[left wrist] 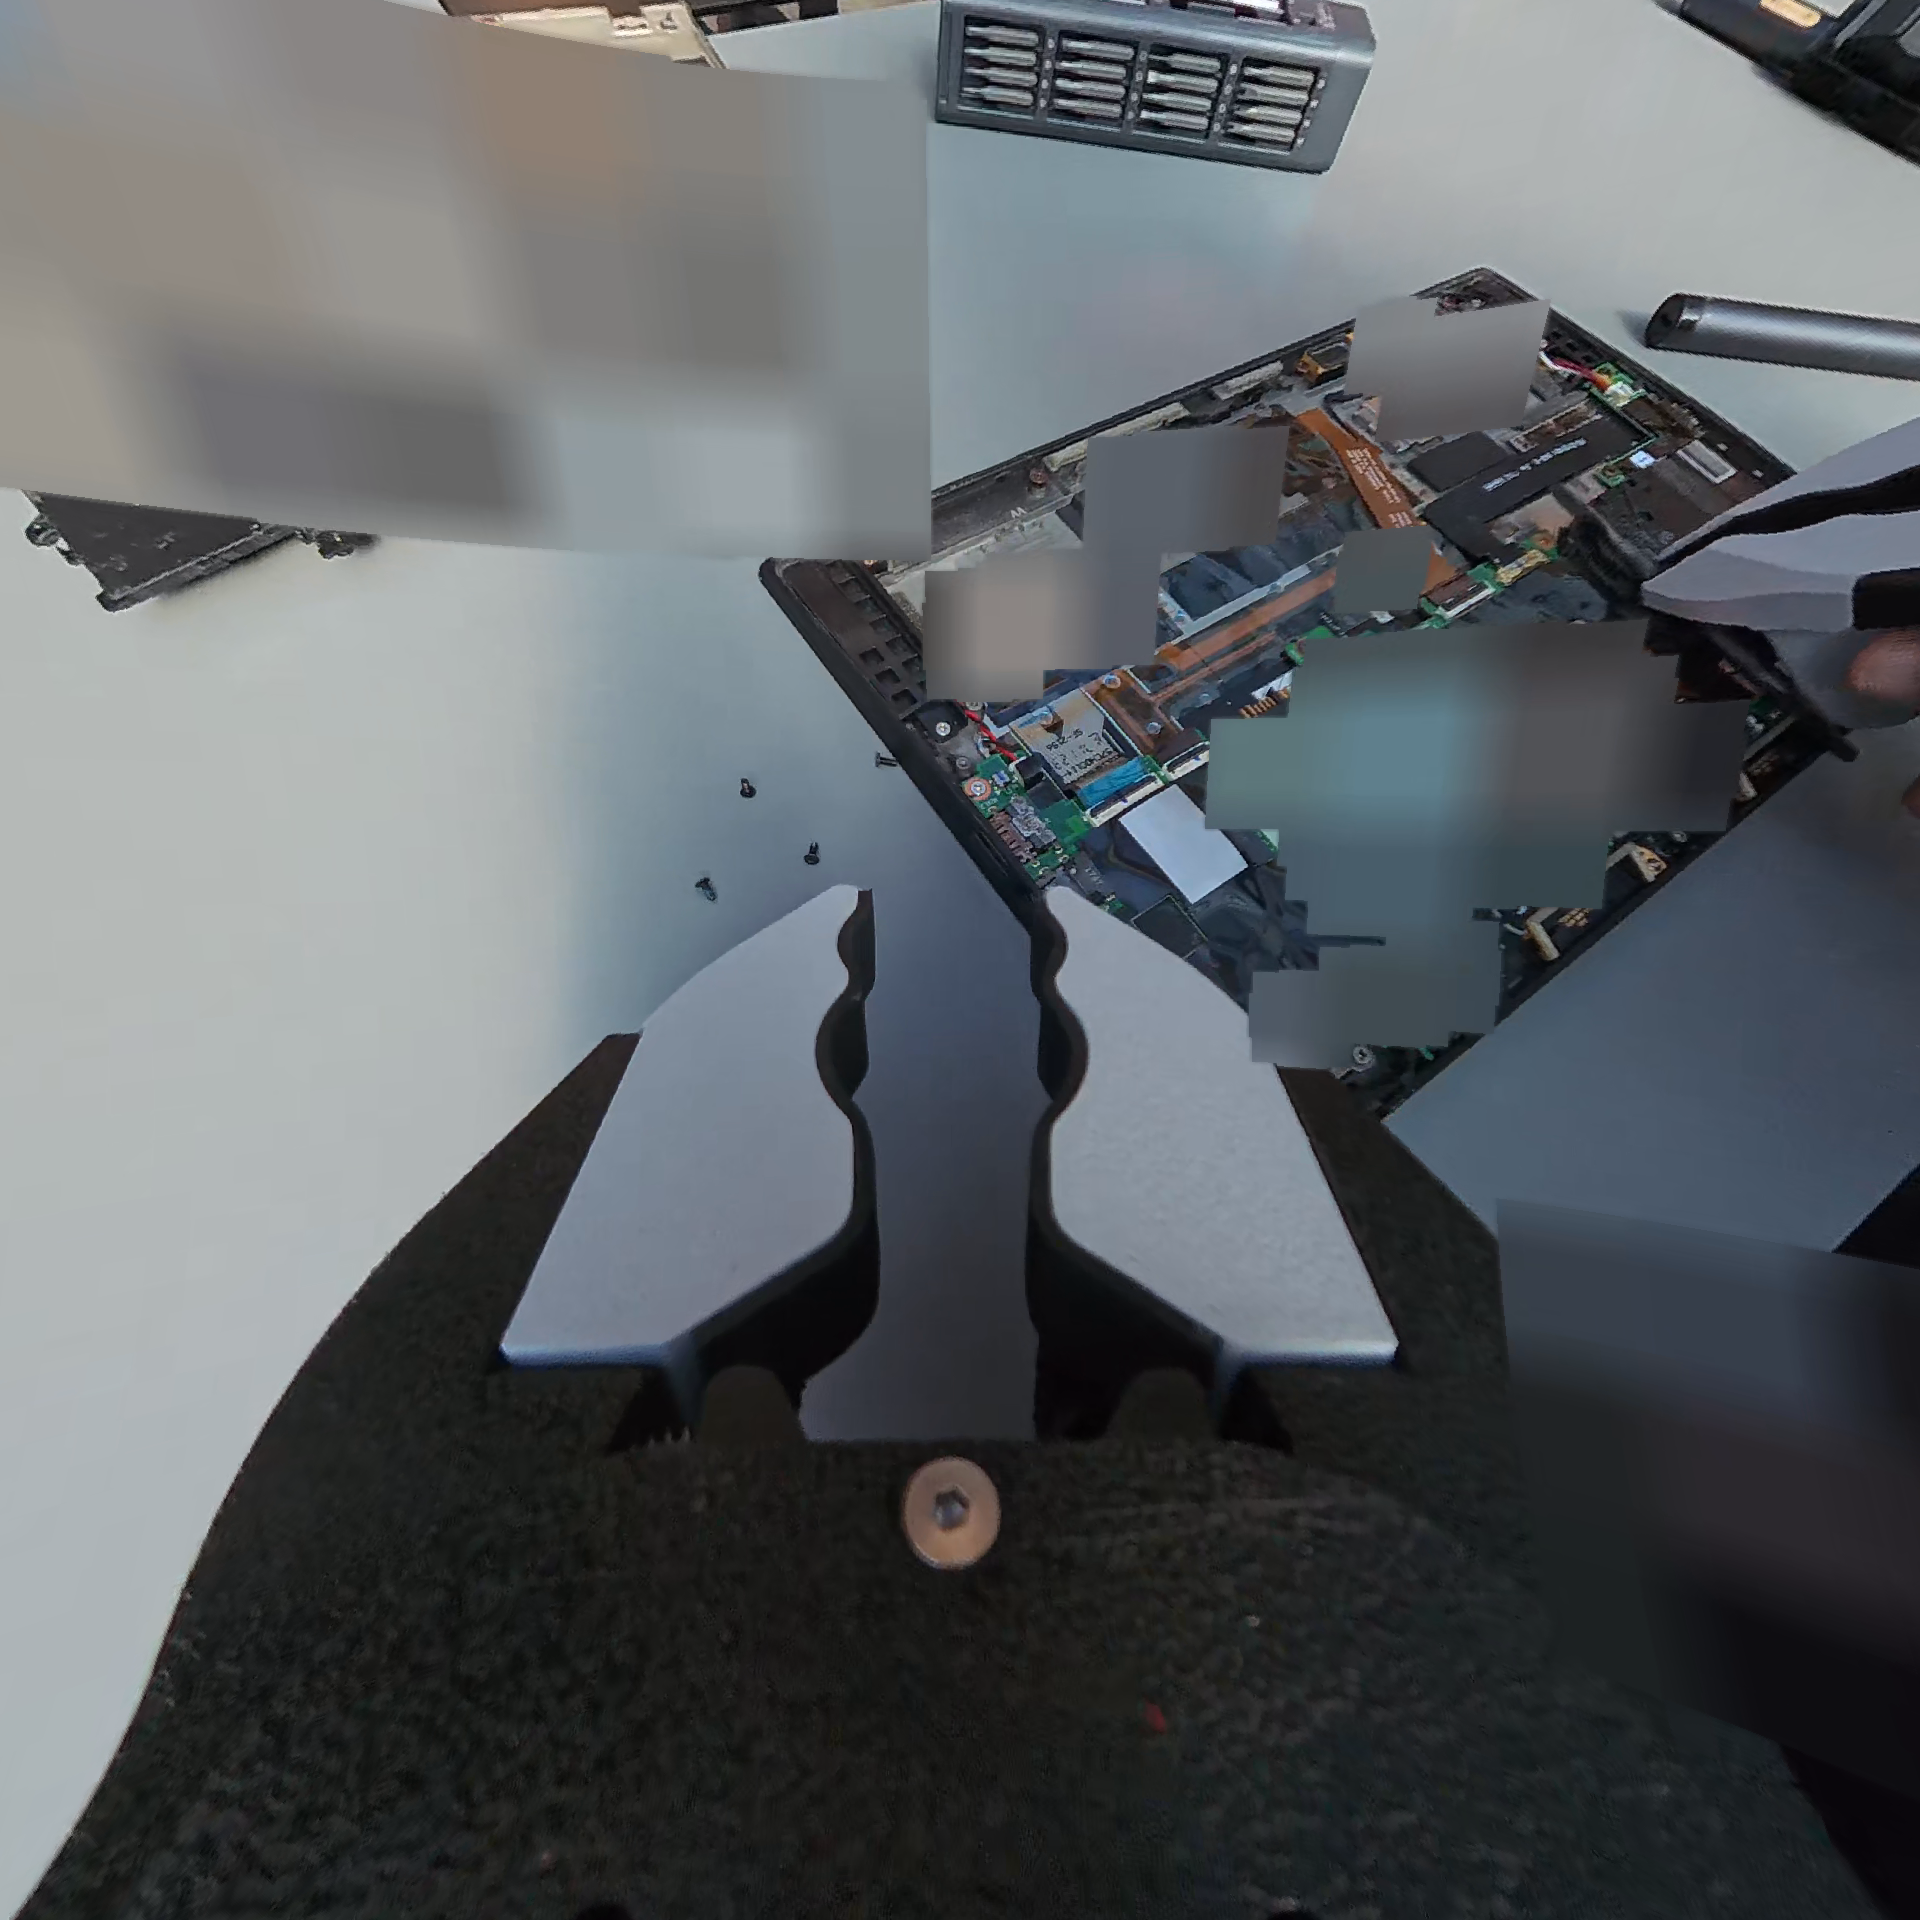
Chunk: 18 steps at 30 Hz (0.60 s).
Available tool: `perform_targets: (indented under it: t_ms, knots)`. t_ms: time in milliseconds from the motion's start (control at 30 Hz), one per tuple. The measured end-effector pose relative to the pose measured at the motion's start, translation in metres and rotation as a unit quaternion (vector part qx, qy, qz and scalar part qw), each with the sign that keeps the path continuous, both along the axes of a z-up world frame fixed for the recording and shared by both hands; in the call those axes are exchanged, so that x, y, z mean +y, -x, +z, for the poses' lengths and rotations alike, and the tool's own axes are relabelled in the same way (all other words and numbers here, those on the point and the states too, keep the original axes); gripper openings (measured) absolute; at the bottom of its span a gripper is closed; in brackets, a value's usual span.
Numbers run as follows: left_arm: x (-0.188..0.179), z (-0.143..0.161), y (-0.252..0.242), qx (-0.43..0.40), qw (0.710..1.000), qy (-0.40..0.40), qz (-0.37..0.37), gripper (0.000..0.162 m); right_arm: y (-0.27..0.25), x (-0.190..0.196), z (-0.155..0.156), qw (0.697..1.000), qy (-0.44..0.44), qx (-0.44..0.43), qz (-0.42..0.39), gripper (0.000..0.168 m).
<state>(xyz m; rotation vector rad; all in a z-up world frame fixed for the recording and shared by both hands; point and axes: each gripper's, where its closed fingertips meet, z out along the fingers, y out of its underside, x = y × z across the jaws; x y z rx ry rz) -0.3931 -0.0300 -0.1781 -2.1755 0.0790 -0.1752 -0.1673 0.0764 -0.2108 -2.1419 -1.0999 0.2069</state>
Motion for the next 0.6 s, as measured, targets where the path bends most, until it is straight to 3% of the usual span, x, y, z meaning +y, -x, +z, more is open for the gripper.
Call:
perform_targets:
  t_ms: [233,400,600]
  knots:
    - [-0.002,0.0,0.004,0.013,1.0,0.001,0.002,0.025,-0.009,0.006,0.016,0.999,-0.016,0.034,0.007,0.003]
    - [-0.005,0.003,0.004,0.008,1.0,0.001,0.009,0.023,-0.054,0.028,0.033,0.998,-0.023,0.044,-0.034,0.0]
    - [-0.003,0.003,-0.003,0.009,1.0,0.01,0.01,0.022,-0.103,0.043,0.022,0.997,-0.006,0.038,-0.068,0.0]
